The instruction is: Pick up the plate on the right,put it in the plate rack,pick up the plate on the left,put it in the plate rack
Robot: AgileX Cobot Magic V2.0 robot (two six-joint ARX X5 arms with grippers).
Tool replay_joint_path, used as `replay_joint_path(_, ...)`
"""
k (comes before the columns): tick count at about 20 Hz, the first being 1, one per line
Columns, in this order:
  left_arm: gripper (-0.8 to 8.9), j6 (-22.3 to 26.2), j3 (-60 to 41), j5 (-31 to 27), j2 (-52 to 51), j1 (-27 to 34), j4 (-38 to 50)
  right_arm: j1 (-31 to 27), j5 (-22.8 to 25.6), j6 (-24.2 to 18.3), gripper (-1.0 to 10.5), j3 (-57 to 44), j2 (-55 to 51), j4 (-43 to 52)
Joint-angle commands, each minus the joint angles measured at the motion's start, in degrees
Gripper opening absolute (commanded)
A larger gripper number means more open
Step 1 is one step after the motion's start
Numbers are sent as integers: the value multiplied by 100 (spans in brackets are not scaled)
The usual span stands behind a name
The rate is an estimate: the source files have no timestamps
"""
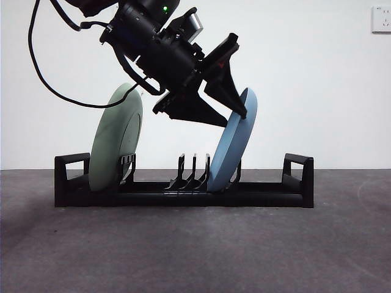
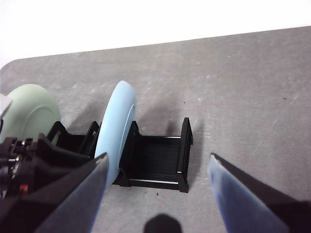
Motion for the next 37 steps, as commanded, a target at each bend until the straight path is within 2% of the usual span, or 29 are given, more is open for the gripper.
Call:
replay_joint_path(1,252,63,-11,273,-188,-50,-101,2,-7,-48,343,-7,2,42)
replay_joint_path(4,252,186,-11,238,-817,-140,-337,2,-42,-50,338,-7,2,-68)
replay_joint_path(5,251,254,-11,234,-1053,-140,-409,4,-42,-55,291,-7,2,-144)
replay_joint_path(6,238,396,-11,225,-1370,-138,-525,4,-42,-98,174,-7,2,-256)
replay_joint_path(7,145,581,-11,219,-1727,-133,-717,4,-42,-186,51,-7,2,-369)
replay_joint_path(8,20,817,-11,212,-2020,-122,-916,4,-44,-273,-22,-7,0,-463)
replay_joint_path(9,-6,1126,-11,103,-2391,-116,-1209,4,-44,-337,-12,-7,0,-584)
replay_joint_path(10,-8,1342,-11,-192,-2699,-116,-1493,7,-46,-396,-12,-7,0,-695)
replay_joint_path(13,-8,2039,-11,-1895,-3676,-116,-2601,7,-44,-570,-12,-9,-20,-986)
replay_joint_path(14,-8,2124,-11,-2334,-3917,-116,-2852,7,-44,-645,-12,-9,-46,-988)
replay_joint_path(16,-8,2127,-31,-2758,-4367,-9,-3139,9,-42,-750,-12,-22,-157,-828)
replay_joint_path(20,-8,2090,-439,-2765,-5287,483,-3150,37,-42,-758,-12,-437,-651,63)
replay_joint_path(24,-8,1803,-1812,-2767,-6308,723,-2535,138,-44,-730,-12,-1226,-1126,726)
replay_joint_path(27,-8,1508,-2892,-2769,-6970,745,-1950,260,-42,-511,-12,-1910,-1368,1182)
replay_joint_path(32,-8,1307,-3665,-2769,-7436,741,-1613,348,-22,-496,-12,-2404,-1478,1458)
replay_joint_path(37,-4,1311,-3676,-2767,-7449,741,-1746,345,-4,-479,-3,-2404,-1224,1434)
